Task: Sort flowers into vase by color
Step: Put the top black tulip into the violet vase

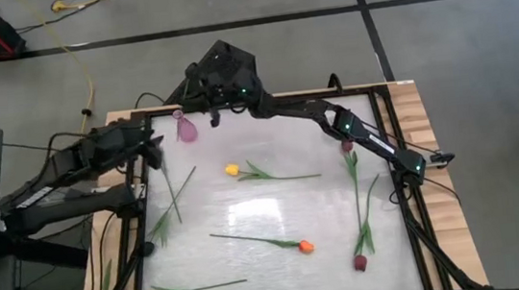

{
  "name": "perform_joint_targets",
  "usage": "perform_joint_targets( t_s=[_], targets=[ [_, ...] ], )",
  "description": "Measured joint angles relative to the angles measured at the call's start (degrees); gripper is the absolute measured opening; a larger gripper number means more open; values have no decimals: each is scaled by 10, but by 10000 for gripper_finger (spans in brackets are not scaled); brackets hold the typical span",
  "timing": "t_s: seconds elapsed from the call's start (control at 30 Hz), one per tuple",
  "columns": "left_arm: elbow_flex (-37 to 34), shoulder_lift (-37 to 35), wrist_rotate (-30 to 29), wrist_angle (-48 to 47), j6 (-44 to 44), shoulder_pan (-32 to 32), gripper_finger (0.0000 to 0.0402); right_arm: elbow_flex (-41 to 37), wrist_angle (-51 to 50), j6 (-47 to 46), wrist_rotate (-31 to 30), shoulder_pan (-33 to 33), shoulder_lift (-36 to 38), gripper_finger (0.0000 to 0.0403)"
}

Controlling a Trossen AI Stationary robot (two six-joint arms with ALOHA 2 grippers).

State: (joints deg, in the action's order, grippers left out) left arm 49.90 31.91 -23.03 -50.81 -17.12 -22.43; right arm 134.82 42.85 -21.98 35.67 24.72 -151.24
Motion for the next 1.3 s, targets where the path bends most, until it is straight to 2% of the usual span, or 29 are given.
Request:
perform_joint_targets(
  t_s=[0.1,0.2,0.67,0.87,1.3],
  targets=[
    [-6,2,3,-12,-1,0,161,0,-30,77,-62,-4,0,25],
    [-22,3,11,-15,2,0,160,0,-30,98,-71,-4,0,25],
    [-40,3,-3,-14,29,0,157,1,60,-4,-90,40,7,25],
    [-40,3,-3,-14,30,0,157,1,48,-31,-88,48,7,25],
    [-40,3,-3,-25,30,0,157,1,21,-16,-71,47,7,25]
  ],
)
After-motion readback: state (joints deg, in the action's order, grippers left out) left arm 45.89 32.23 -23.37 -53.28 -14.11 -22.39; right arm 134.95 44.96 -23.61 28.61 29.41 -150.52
